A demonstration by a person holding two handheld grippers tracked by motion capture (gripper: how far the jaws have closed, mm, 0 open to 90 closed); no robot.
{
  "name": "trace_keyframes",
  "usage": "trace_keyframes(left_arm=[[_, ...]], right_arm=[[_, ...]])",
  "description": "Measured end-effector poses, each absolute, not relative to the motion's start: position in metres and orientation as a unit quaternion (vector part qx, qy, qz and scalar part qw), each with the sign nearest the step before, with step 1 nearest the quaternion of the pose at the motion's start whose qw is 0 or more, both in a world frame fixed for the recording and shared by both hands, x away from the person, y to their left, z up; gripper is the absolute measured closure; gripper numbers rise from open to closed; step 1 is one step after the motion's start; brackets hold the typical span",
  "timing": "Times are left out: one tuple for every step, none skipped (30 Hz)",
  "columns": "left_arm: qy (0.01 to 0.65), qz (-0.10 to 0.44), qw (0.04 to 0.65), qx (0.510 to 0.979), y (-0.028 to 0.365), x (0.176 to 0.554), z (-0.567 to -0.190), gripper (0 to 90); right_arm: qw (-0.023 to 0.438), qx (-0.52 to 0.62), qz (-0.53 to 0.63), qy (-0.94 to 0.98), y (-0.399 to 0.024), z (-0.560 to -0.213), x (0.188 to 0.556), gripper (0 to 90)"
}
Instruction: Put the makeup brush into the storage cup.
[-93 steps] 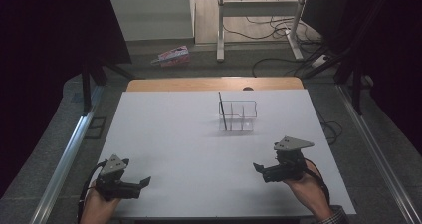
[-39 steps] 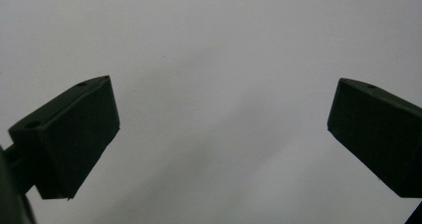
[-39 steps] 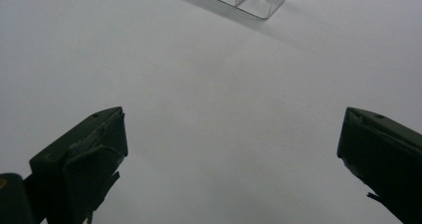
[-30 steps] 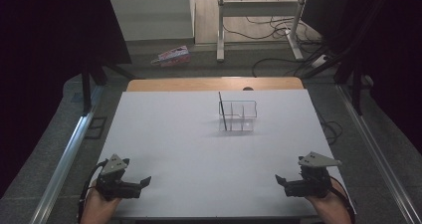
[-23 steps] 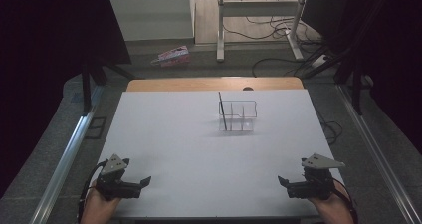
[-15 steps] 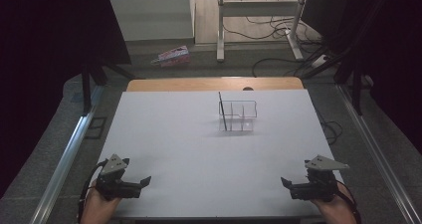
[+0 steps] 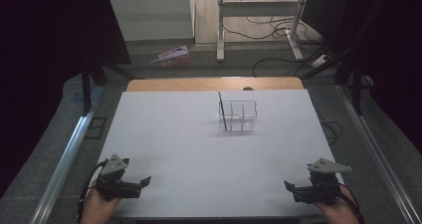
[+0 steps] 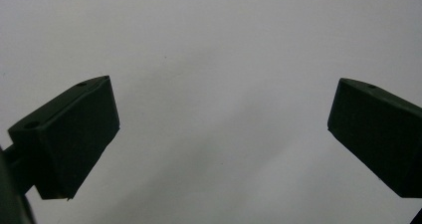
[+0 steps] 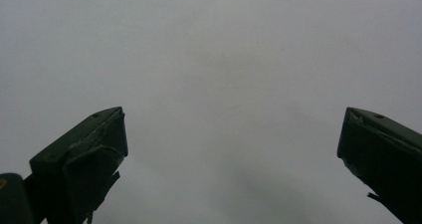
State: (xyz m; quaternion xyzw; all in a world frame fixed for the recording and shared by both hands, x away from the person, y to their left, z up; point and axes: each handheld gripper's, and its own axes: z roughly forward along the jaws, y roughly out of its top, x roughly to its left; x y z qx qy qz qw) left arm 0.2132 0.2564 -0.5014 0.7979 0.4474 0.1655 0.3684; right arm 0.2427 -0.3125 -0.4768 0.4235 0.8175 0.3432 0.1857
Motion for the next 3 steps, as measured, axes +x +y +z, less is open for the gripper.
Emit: trace_keyframes(left_arm=[[0.447,0.165,0.369,0.798,0.2562,0.2134,-0.5012,0.3],[0.447,0.165,0.368,0.798,0.2559,0.2137,-0.5011,0.3],[0.447,0.166,0.368,0.798,0.2555,0.2139,-0.5012,0.3]], right_arm=[[0.185,0.424,0.344,0.817,-0.3126,-0.4768,0.2427,0.0],[0.185,0.424,0.344,0.817,-0.3126,-0.4771,0.243,0.0],[0.185,0.423,0.343,0.818,-0.3126,-0.4774,0.2432,0.0]])
